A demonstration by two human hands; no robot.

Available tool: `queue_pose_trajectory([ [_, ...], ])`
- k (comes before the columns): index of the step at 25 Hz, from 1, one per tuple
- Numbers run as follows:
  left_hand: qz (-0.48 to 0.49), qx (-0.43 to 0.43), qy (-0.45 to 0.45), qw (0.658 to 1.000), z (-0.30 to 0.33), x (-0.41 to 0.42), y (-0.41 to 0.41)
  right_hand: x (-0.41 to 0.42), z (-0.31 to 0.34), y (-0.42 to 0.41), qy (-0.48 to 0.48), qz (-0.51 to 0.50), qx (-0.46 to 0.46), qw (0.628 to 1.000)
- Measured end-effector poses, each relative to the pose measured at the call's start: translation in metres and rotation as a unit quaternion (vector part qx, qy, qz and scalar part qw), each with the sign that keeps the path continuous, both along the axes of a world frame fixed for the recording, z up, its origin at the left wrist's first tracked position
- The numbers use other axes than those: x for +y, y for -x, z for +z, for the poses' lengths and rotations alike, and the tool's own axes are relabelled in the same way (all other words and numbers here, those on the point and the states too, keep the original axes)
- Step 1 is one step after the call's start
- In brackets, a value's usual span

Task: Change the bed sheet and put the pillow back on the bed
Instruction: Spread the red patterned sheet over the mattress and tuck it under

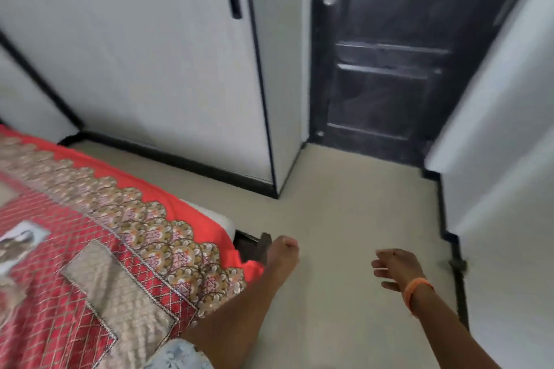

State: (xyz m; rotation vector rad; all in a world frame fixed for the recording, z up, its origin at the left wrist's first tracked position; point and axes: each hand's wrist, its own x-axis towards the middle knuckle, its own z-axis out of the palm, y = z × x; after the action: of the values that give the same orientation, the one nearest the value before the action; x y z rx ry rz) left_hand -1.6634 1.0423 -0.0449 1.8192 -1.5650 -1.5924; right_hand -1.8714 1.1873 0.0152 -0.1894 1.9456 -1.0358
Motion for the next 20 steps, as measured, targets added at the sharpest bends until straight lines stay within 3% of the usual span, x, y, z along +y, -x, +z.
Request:
queue_pose_trajectory([
  [5,0.231,-0.035,0.028,0.972,0.008,-0.070,0.024,-0.176,-0.008,0.077,0.005,0.206,-0.012,0.979],
  [9,0.402,-0.040,0.014,0.915,0.027,-0.097,0.031,-0.279,0.001,0.087,0.010,0.404,0.002,0.915],
  [14,0.518,-0.038,0.008,0.855,0.027,-0.158,0.038,-0.408,0.010,0.064,0.026,0.519,0.001,0.854],
  [20,0.595,0.011,-0.001,0.804,0.016,-0.290,0.007,-0.578,0.002,-0.026,0.026,0.584,-0.013,0.811],
])
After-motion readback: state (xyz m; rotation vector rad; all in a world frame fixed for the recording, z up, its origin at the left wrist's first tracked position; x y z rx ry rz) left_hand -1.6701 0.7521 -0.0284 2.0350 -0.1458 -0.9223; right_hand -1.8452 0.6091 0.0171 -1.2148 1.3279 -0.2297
